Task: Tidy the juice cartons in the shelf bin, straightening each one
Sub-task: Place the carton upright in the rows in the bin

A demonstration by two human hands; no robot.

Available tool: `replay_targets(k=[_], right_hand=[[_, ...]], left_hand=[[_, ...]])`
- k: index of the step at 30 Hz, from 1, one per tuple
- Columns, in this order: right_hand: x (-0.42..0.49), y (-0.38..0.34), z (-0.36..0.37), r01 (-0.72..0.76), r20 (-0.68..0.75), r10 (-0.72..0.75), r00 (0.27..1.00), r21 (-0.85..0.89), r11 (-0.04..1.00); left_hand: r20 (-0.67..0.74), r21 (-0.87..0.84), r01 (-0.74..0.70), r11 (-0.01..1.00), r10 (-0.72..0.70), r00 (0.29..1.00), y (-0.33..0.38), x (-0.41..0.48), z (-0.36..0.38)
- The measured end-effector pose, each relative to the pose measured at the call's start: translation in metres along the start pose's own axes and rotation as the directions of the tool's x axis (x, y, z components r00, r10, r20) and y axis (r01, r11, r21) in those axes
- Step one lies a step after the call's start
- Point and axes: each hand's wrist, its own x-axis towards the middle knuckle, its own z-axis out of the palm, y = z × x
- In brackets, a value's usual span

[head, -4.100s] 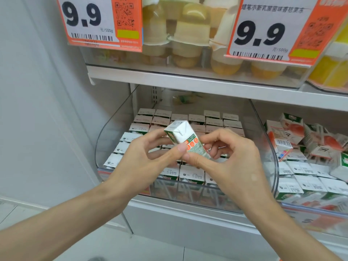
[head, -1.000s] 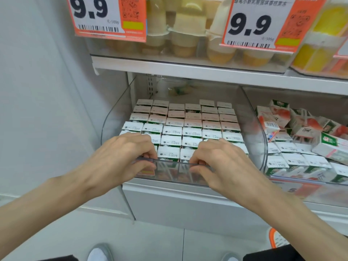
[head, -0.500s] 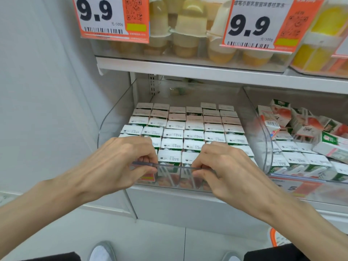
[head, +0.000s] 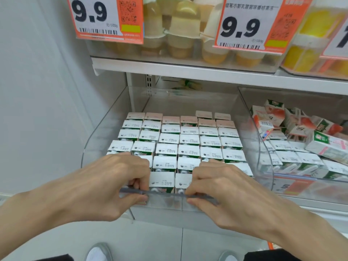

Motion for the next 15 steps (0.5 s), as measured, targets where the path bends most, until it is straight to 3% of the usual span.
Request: replay_targets(k=[5, 8, 11, 15], right_hand=[[0.005, 0.004, -0.006, -0.055, 0.064, 0.051, 0.997, 0.049, 0.997], [0.008, 0.009, -0.027, -0.200, 0.080, 0.186, 0.979, 0.262, 0.944], [0.005, 0.034, -0.051, -0.290, -0.066, 0.314, 0.947, 0.241, 0.926], [-0.009, 0.074, -0.069, -0.429, -0.242, 0.438, 0.866, 0.090, 0.899]], left_hand=[[0.060, -0.008, 0.003, 1.000, -0.003, 0.998, -0.009, 0.009, -0.001], [0.053, -0.093, 0.032, 0.995, -0.027, 0.998, -0.008, 0.017, -0.008], [-0.022, -0.264, 0.054, 0.963, -0.062, 0.998, 0.003, 0.036, -0.011], [-0.115, -0.273, 0.073, 0.959, -0.108, 0.988, 0.014, 0.072, 0.007]])
